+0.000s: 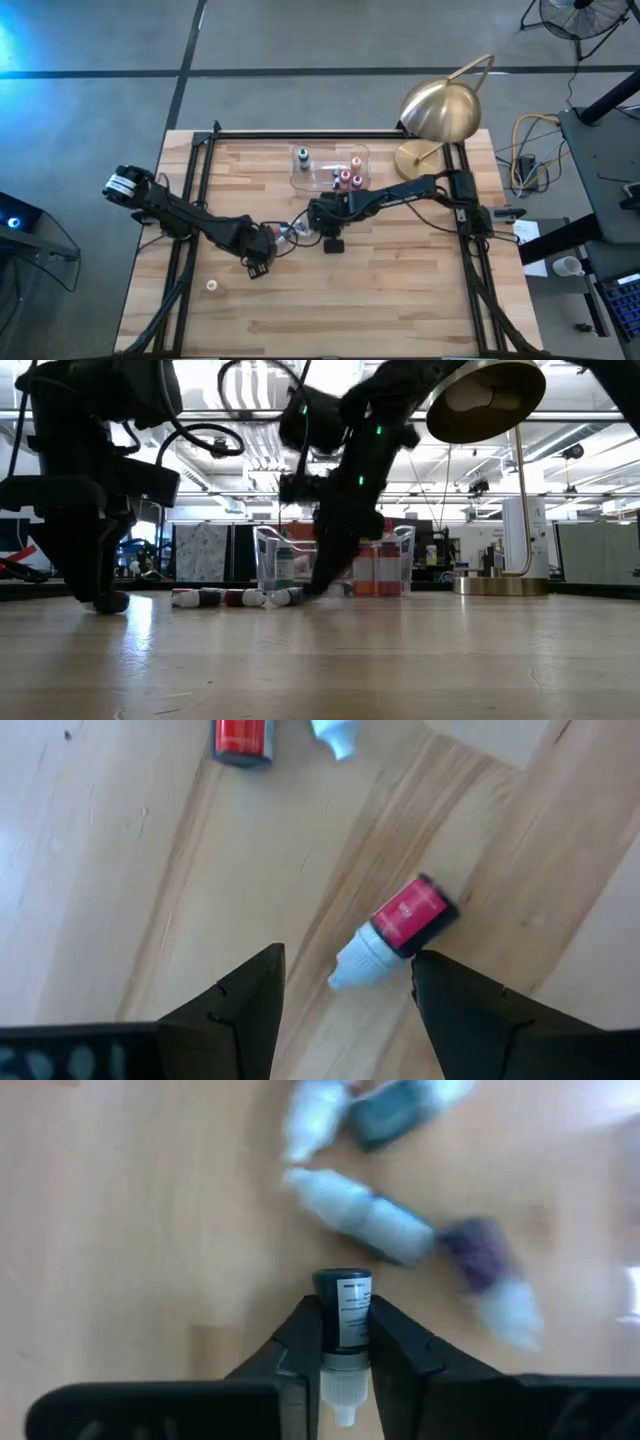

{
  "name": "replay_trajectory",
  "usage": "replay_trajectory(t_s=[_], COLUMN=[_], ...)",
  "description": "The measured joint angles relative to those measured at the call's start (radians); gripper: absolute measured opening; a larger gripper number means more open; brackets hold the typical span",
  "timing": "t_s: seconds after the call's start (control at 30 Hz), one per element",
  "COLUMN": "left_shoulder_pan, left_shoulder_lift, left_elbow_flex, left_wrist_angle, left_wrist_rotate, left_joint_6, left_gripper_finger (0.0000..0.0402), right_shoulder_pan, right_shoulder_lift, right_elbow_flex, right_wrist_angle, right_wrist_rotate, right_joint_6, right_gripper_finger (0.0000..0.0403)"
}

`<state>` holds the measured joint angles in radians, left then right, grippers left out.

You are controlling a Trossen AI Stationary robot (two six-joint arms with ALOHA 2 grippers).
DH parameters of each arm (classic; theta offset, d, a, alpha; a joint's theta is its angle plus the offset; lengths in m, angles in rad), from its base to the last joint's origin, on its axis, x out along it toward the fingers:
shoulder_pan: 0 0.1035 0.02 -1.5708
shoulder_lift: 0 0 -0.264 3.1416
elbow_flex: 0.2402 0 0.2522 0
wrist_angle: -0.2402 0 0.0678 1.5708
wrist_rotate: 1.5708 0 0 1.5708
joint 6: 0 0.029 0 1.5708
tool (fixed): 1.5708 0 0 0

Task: Pick & Place food coloring
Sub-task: Put the small black food coloring bottle into the transparent bin, then put the small violet food coloring bottle into the transparent bin

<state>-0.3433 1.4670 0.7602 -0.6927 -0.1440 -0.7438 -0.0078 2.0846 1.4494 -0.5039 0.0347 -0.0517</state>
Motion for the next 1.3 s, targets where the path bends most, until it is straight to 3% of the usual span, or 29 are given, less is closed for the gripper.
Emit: replay_trajectory(t_s=[0.13, 0.27, 0.33, 0.43, 0.57, 0.73, 0.8, 0.93, 1.3], left_shoulder_pan=[0.0, 0.001, 0.002, 0.002, 0.002, 0.002, 0.002, 0.002, 0.002], left_shoulder_lift=[-0.031, -0.045, -0.046, -0.046, -0.046, -0.046, -0.046, -0.046, -0.046], left_elbow_flex=[-0.033, -0.05, -0.05, -0.05, -0.05, -0.05, -0.05, -0.05, -0.05], left_wrist_angle=[0.063, 0.1, 0.102, 0.103, 0.102, 0.105, 0.106, 0.107, 0.077], left_wrist_rotate=[-0.008, -0.019, -0.025, -0.032, -0.032, -0.033, -0.033, -0.034, -0.041], left_joint_6=[-0.017, -0.024, -0.024, -0.018, -0.017, -0.002, 0.006, 0.005, 0.008], left_gripper_finger=[0.0193, 0.0193, 0.0193, 0.0193, 0.0193, 0.0193, 0.0193, 0.0193, 0.0193], right_shoulder_pan=[-0.015, -0.107, -0.17, -0.232, -0.203, -0.079, -0.039, -0.003, -0.008], right_shoulder_lift=[-0.151, -0.245, -0.26, -0.266, -0.265, -0.236, -0.2, -0.142, 0.04], right_elbow_flex=[0.004, 0.005, 0.003, 0.017, 0.019, 0.012, 0.007, 0.027, 0.153], right_wrist_angle=[0.003, 0.008, -0.006, -0.078, -0.114, -0.095, -0.096, -0.054, -0.085], right_wrist_rotate=[0.195, 0.297, 0.278, 0.164, 0.095, 0.089, 0.112, 0.147, 0.149], right_joint_6=[0.011, 0.108, 0.139, 0.172, 0.174, -0.174, -0.292, -0.365, -0.317], right_gripper_finger=[0.0054, 0.0096, 0.0118, 0.0151, 0.0197, 0.0235, 0.0239, 0.0228, 0.0165])
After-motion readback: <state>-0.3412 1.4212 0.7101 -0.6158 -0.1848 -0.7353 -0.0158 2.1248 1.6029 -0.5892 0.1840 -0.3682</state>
